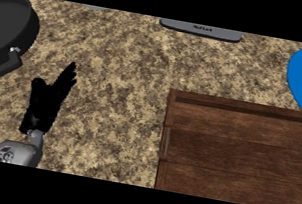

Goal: Pick the squash from the tray and place it in the plate

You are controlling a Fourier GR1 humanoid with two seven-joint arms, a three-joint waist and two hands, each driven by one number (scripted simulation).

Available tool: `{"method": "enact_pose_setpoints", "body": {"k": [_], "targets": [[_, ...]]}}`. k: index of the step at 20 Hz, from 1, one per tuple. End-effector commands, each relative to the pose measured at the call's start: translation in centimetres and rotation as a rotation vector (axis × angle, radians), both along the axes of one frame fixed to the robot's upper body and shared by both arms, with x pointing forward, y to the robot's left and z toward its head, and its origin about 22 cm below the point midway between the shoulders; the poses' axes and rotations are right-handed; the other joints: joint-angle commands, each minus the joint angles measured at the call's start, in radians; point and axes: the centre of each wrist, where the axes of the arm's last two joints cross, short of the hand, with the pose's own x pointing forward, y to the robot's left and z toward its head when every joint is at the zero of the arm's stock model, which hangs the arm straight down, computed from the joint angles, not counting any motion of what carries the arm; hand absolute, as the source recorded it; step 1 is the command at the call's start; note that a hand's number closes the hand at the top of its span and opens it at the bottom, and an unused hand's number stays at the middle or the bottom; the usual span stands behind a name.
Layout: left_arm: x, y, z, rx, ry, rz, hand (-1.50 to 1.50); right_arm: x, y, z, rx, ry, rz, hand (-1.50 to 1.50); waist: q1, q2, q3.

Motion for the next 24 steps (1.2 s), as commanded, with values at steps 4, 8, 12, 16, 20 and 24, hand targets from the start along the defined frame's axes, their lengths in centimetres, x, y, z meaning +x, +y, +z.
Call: {"method": "enact_pose_setpoints", "body": {"k": [4,8,12,16,20,24], "targets": [[0.1,-1.0,0.1,-0.011,-0.003,-0.003,0.0,-1.2,-0.6,-1.2,-0.028,-0.02,0.01,-1.5,0.011,0.006,0.003],[-1.2,-1.4,-1.5,-0.01,0.014,-0.011,0.0,-1.2,-0.7,-1.1,-0.016,-0.019,-0.015,-1.5,0.011,0.003,0.001],[-0.2,-0.6,-0.6,-0.022,0.005,0.012,0.0,-3.6,-3.1,-0.3,-0.044,0.002,-0.028,-1.5,0.0,0.006,0.003],[-0.2,-0.9,-0.2,-0.027,-0.015,-0.004,0.0,-3.9,-3.0,-1.1,-0.039,-0.011,-0.067,-1.5,0.008,0.008,0.004],[-0.5,-0.7,-0.4,-0.007,-0.014,-0.008,0.0,-4.7,-4.0,-0.3,-0.039,-0.011,-0.101,-1.5,0.01,0.007,0.005],[-0.5,0.3,-0.2,0.001,-0.004,0.002,0.0,-5.5,-4.4,-0.6,-0.033,-0.026,-0.113,-1.5,0.01,0.007,0.005]]}}
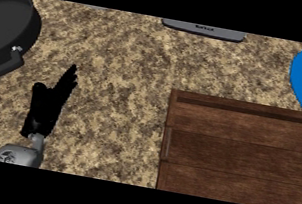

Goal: Pick the squash from the tray and place it in the plate

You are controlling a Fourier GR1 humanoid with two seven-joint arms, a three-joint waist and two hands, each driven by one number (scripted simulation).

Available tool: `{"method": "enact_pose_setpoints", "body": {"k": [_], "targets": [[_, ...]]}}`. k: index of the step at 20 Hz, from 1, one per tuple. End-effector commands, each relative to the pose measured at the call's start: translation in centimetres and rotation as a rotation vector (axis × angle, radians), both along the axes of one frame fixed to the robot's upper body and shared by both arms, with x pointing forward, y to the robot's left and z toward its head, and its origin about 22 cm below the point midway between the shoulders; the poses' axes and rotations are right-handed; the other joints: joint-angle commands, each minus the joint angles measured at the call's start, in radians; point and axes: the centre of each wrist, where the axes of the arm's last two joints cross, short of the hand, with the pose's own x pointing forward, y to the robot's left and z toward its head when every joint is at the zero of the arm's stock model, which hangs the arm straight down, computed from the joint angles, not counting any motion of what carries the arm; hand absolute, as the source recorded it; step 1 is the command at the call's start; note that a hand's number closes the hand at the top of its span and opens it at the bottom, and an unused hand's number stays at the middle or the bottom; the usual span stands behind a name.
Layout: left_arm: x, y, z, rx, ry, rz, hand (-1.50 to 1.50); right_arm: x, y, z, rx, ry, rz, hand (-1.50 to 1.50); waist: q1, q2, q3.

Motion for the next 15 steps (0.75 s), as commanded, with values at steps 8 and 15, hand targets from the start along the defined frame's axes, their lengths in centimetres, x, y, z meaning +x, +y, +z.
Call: {"method": "enact_pose_setpoints", "body": {"k": [8,15], "targets": [[0.4,-0.5,0.1,-0.002,-0.017,-0.013,0.0,-1.1,-1.0,0.3,0.012,-0.044,-0.08,-1.5,0.006,0.006,0.001],[0.3,-0.5,0.1,-0.009,-0.005,-0.015,0.0,-2.3,-1.5,-0.3,-0.032,-0.027,-0.122,-1.5,0.011,0.009,0.003]]}}
